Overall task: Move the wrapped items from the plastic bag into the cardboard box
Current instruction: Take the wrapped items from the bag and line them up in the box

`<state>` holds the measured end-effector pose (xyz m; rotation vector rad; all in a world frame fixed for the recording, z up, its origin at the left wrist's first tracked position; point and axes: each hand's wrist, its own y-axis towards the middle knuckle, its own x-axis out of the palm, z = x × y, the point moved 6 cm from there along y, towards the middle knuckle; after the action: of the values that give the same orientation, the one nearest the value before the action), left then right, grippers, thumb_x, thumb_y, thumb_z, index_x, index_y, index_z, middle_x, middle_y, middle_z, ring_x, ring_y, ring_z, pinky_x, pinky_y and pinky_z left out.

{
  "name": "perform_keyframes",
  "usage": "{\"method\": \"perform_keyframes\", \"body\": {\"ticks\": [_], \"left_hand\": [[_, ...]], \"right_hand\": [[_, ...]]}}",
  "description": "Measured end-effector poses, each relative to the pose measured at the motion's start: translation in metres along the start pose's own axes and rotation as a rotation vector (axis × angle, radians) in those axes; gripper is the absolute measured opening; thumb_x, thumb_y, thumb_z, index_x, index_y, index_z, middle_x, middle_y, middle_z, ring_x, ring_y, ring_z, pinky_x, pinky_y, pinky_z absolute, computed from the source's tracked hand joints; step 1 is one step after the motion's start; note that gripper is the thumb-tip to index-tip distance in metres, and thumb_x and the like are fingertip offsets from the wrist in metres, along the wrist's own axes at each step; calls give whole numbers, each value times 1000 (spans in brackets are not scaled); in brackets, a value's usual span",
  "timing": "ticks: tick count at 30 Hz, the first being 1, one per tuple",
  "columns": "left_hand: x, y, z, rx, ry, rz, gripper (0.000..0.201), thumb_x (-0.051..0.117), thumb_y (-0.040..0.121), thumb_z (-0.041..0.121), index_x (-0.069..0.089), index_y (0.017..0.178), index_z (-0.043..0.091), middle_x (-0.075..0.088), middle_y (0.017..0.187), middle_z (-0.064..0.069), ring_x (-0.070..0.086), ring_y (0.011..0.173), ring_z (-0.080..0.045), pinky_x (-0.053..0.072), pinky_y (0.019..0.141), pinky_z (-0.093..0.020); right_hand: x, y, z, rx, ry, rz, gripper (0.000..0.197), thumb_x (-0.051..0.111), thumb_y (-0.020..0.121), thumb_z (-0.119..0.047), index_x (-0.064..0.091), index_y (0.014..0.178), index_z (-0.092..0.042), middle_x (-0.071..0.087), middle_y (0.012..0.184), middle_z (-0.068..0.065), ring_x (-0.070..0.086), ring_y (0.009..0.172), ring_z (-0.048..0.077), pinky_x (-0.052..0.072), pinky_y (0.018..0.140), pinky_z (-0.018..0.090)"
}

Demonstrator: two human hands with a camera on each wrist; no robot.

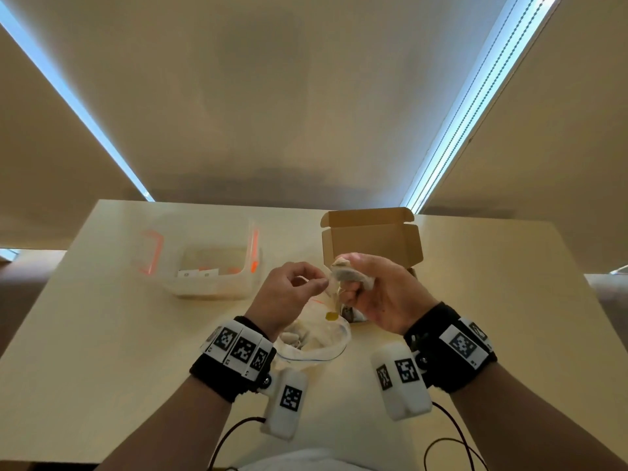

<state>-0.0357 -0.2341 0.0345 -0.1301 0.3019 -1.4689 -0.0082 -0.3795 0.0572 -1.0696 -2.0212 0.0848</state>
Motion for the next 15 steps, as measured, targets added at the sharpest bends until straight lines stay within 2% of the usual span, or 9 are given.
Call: {"method": "perform_keyframes", "body": {"ticks": [2, 3, 5, 7, 8, 10, 13, 15], "left_hand": [[2, 1, -2, -10, 15, -22, 10, 71, 84, 12, 68, 87, 22, 66, 98, 0, 60, 89, -12, 46, 79, -28], [4, 1, -3, -10, 22, -37, 22, 70, 79, 14, 67, 96, 28, 62, 113, 1, 58, 104, -12, 45, 83, -27], [8, 2, -3, 31, 8, -116, 57, 63, 66, 15, 59, 118, 37, 50, 136, 6, 44, 128, -10, 40, 98, -27], [16, 3, 0, 89, -64, -245, 75, 60, 64, 9, 52, 134, 34, 50, 142, 8, 43, 133, -8, 36, 106, -29], [19, 3, 2, 112, -96, -297, 72, 61, 69, 6, 52, 136, 30, 56, 137, 7, 50, 128, -8, 40, 103, -28], [20, 4, 6, 154, -44, -305, 51, 64, 81, 12, 56, 130, 23, 66, 120, 4, 62, 106, -6, 49, 87, -26], [16, 7, 7, 201, 92, -244, 24, 66, 87, 33, 65, 107, 19, 69, 90, -3, 62, 81, -9, 53, 77, -31], [14, 7, 9, 218, 105, -243, 15, 64, 92, 34, 66, 89, 19, 65, 75, -7, 60, 71, -14, 52, 74, -30]], "right_hand": [[1, 1, -2, -6, -26, -22, 13, 54, 94, -13, 64, 90, -5, 57, 73, 1, 46, 64, 11, 41, 66, 23], [1, 2, -2, -5, -32, -29, 13, 53, 95, -11, 64, 89, -5, 56, 72, 1, 46, 64, 12, 41, 65, 23], [5, 2, -2, 3, -41, -45, 11, 53, 95, -10, 62, 90, -5, 56, 73, 2, 47, 63, 12, 43, 65, 23], [8, 3, -2, 11, -48, -56, 9, 54, 94, -10, 61, 91, -4, 57, 72, 2, 49, 62, 11, 43, 64, 22], [9, 3, -2, 15, -53, -58, 8, 54, 93, -9, 60, 92, -4, 58, 72, 2, 49, 62, 11, 43, 63, 22], [9, 4, -3, 24, -74, -57, 9, 55, 92, -10, 60, 95, -3, 59, 72, 3, 49, 62, 12, 44, 62, 22], [7, 4, -7, 40, -92, -77, 9, 53, 94, -10, 60, 93, -3, 59, 73, 3, 49, 62, 11, 45, 62, 21], [5, 3, -8, 46, -89, -76, 9, 53, 94, -10, 60, 94, -4, 58, 75, 3, 49, 62, 11, 45, 62, 21]]}}
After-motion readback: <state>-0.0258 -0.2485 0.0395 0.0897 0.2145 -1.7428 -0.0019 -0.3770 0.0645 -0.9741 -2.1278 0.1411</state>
